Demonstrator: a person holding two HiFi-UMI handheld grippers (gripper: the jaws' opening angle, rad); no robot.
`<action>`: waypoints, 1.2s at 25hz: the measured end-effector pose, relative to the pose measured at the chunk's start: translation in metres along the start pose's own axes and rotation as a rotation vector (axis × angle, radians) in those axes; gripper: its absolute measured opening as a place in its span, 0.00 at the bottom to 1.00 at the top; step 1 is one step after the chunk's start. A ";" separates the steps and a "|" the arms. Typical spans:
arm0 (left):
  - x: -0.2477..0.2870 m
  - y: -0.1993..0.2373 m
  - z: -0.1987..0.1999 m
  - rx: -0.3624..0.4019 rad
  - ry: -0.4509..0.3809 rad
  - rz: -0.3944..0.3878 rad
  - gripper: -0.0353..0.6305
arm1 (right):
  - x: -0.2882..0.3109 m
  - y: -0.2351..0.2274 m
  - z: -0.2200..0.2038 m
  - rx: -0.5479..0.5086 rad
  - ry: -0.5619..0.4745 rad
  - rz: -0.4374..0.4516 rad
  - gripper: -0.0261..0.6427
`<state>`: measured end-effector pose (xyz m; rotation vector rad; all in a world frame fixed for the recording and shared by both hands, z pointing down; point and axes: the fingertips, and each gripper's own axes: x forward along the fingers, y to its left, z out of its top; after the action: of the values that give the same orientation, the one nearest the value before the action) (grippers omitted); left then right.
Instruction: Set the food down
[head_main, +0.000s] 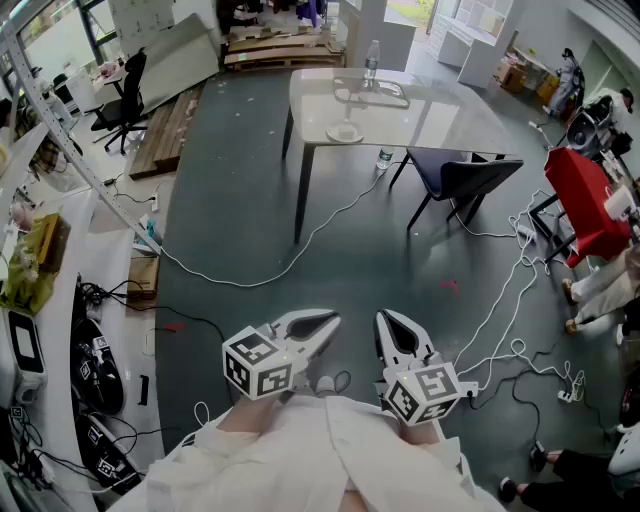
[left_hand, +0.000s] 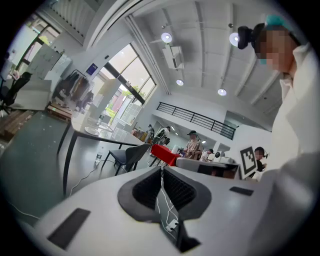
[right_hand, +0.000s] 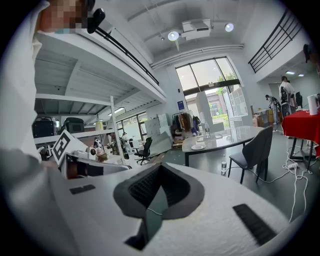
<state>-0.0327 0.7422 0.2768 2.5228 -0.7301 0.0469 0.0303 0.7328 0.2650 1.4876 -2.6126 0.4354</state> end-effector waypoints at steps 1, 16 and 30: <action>-0.001 0.001 0.000 0.010 0.004 0.002 0.09 | 0.002 0.001 0.001 -0.001 -0.002 0.003 0.04; 0.002 0.011 0.002 0.016 0.011 -0.006 0.09 | 0.009 -0.003 0.008 0.043 -0.026 0.007 0.04; 0.041 0.007 -0.018 -0.027 0.027 -0.003 0.09 | 0.019 -0.028 -0.010 0.049 0.042 0.096 0.04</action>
<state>0.0008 0.7257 0.3029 2.4929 -0.7109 0.0699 0.0445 0.7068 0.2847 1.3547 -2.6676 0.5372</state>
